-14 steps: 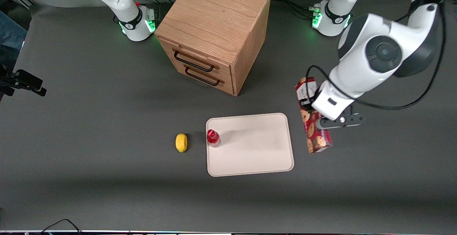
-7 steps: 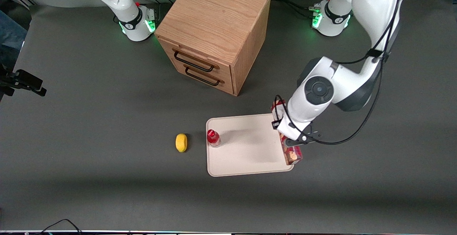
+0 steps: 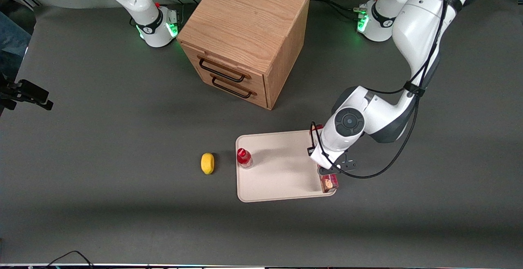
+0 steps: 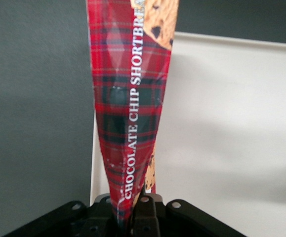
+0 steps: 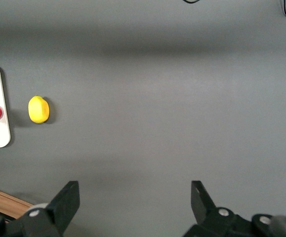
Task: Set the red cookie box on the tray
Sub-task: 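Lower the held box onto the tray and open the left gripper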
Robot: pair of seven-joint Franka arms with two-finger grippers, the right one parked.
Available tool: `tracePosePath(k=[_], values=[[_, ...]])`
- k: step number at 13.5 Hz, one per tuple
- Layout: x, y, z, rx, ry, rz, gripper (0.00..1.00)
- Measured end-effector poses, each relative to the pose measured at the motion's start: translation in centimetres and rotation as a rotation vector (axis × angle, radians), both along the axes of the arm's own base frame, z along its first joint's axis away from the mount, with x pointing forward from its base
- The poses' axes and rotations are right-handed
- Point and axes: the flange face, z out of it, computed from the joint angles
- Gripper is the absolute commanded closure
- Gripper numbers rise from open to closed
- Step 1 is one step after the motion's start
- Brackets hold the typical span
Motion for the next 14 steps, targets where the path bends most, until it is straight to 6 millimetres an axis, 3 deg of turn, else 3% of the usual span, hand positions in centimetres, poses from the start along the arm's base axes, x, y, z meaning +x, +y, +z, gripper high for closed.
tracePosePath(k=[3,6,7,8,9,10,14], values=[[-0.5,-0.1,-2.8,-0.006,0.029,-0.002,1.0],[-1.0,-0.4,-4.0,-0.029,0.015,-0.009,1.0],[-1.0,-0.4,-4.1,-0.032,0.009,-0.009,0.85],[-1.0,-0.4,-4.1,-0.032,0.009,-0.008,0.38],[-1.0,-0.4,-4.1,-0.033,0.008,-0.008,0.26],[-0.9,-0.4,-4.1,-0.033,0.007,-0.008,0.0],[-0.8,-0.2,-4.0,-0.033,0.006,-0.006,0.0]])
